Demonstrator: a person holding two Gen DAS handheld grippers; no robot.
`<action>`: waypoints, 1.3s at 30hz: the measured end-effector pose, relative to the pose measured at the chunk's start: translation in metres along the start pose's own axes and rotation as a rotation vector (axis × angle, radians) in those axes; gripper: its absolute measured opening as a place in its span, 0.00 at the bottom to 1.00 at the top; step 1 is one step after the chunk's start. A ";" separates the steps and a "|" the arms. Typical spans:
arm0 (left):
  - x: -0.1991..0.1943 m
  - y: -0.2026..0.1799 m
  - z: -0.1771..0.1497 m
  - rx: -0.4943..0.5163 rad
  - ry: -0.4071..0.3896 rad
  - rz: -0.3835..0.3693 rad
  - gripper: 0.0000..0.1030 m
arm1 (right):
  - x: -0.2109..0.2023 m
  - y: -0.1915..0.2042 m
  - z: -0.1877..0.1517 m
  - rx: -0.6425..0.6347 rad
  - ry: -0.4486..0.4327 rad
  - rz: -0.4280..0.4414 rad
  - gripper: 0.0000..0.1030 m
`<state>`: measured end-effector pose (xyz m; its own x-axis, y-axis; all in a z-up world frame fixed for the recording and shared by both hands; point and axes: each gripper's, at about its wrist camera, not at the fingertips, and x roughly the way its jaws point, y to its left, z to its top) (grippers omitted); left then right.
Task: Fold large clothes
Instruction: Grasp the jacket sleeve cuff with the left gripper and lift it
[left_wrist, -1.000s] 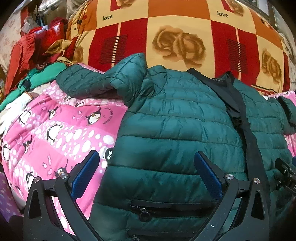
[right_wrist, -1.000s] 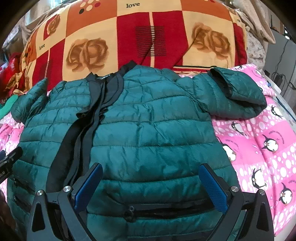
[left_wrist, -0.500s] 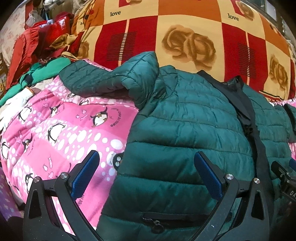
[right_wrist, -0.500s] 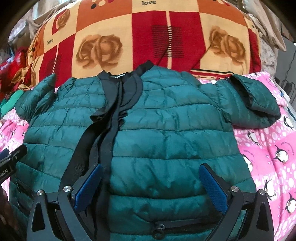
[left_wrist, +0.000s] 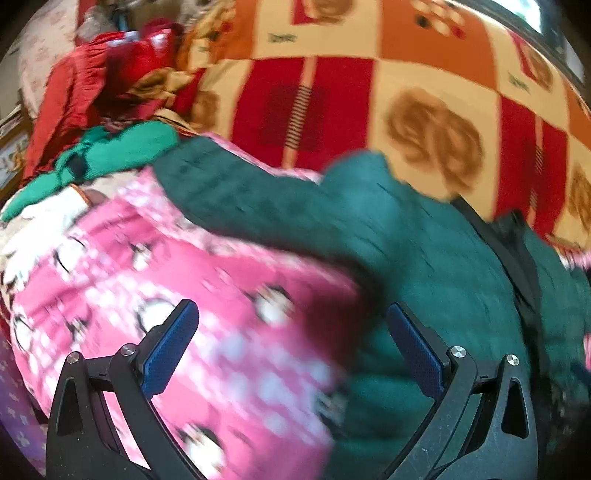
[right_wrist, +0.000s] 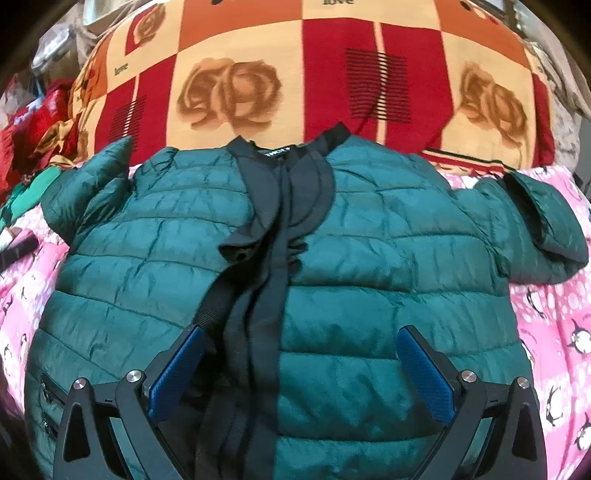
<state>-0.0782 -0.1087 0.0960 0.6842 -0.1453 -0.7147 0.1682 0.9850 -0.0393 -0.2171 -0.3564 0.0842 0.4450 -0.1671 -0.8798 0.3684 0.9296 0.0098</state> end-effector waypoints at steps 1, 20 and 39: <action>0.005 0.011 0.009 -0.015 -0.007 0.015 1.00 | 0.001 0.003 0.001 -0.009 -0.004 0.000 1.00; 0.166 0.159 0.116 -0.376 0.065 0.199 0.95 | 0.021 0.013 0.016 -0.042 0.033 0.046 1.00; 0.076 0.106 0.112 -0.092 -0.081 0.166 0.07 | 0.015 0.005 0.008 -0.019 0.026 0.051 1.00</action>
<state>0.0709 -0.0260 0.1160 0.7525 0.0159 -0.6584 -0.0145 0.9999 0.0077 -0.2023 -0.3569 0.0746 0.4416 -0.1106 -0.8903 0.3302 0.9428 0.0467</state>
